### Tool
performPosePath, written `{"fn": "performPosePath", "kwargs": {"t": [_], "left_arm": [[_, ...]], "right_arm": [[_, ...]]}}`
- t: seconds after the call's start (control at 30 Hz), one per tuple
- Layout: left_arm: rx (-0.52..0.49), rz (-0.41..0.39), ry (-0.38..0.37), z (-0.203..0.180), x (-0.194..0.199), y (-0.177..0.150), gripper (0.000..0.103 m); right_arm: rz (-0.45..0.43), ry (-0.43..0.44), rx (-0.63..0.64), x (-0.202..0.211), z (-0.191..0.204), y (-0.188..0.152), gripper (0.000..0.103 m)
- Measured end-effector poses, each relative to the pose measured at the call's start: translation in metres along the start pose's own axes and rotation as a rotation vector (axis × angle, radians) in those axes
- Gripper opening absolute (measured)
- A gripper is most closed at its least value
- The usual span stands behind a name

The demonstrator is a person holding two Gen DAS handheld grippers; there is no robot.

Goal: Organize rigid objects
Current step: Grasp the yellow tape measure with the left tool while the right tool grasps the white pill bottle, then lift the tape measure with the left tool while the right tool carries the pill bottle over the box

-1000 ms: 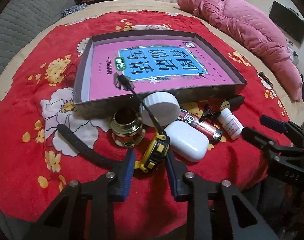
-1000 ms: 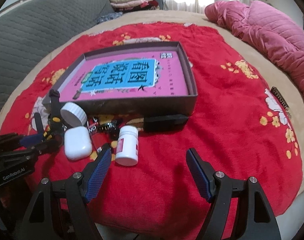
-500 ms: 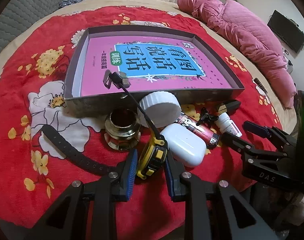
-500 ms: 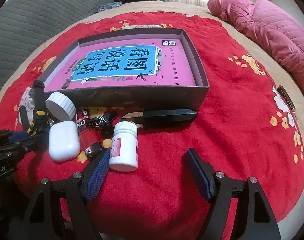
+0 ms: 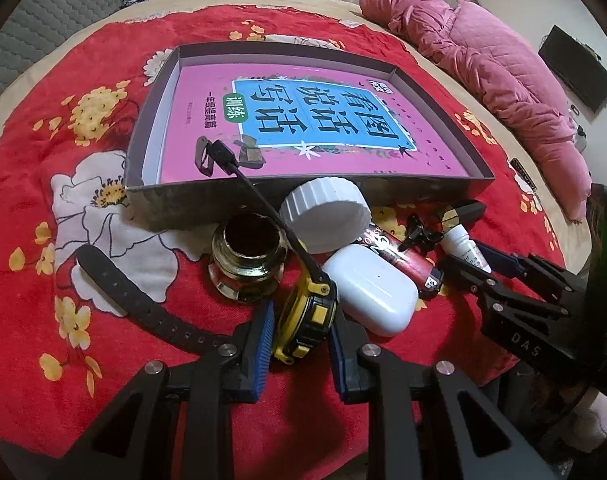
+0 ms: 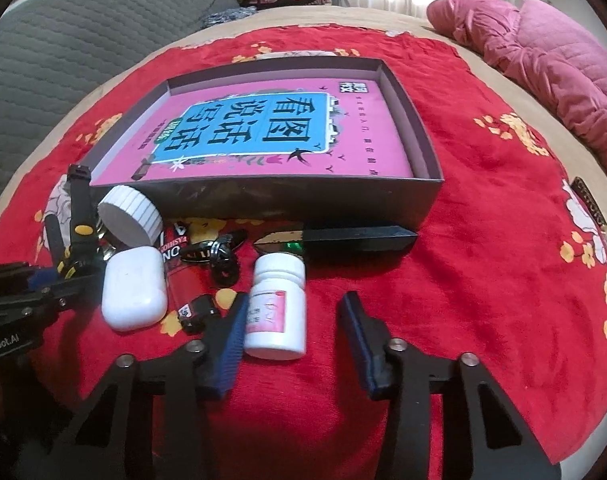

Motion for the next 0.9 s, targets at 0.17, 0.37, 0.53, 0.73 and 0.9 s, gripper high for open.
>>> {"fn": "performPosePath", "kwargs": {"t": [0.17, 0.37, 0.53, 0.73, 0.9], "left_arm": [[-0.010, 0.000, 0.012, -0.001, 0.000, -0.001, 0.025], [-0.009, -0.012, 0.008, -0.001, 0.005, -0.003, 0.023], [-0.003, -0.024, 0.010, 0.000, 0.011, -0.006, 0.021], [-0.006, -0.043, 0.027, -0.002, 0.020, -0.010, 0.018], [-0.009, -0.059, 0.037, -0.003, 0.026, -0.012, 0.017]], "right_arm": [[-0.006, 0.007, -0.004, 0.000, -0.001, -0.001, 0.036], [-0.017, 0.023, 0.000, 0.003, -0.006, -0.002, 0.027], [-0.025, 0.037, 0.004, 0.005, -0.008, -0.004, 0.027], [-0.045, 0.057, -0.002, 0.012, -0.012, -0.006, 0.027], [-0.074, 0.069, -0.002, 0.021, -0.014, -0.007, 0.027]]}}
Point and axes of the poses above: each gripper's, at about its wrist camera, not at the fingertips, and x roughly against the way its jaws point, z to its left, y to its top, the point moved 1 cm from there along -x, roughly the way its jaws point, and after that the axes turned 14 degrees about z, right-handed, at the moved point
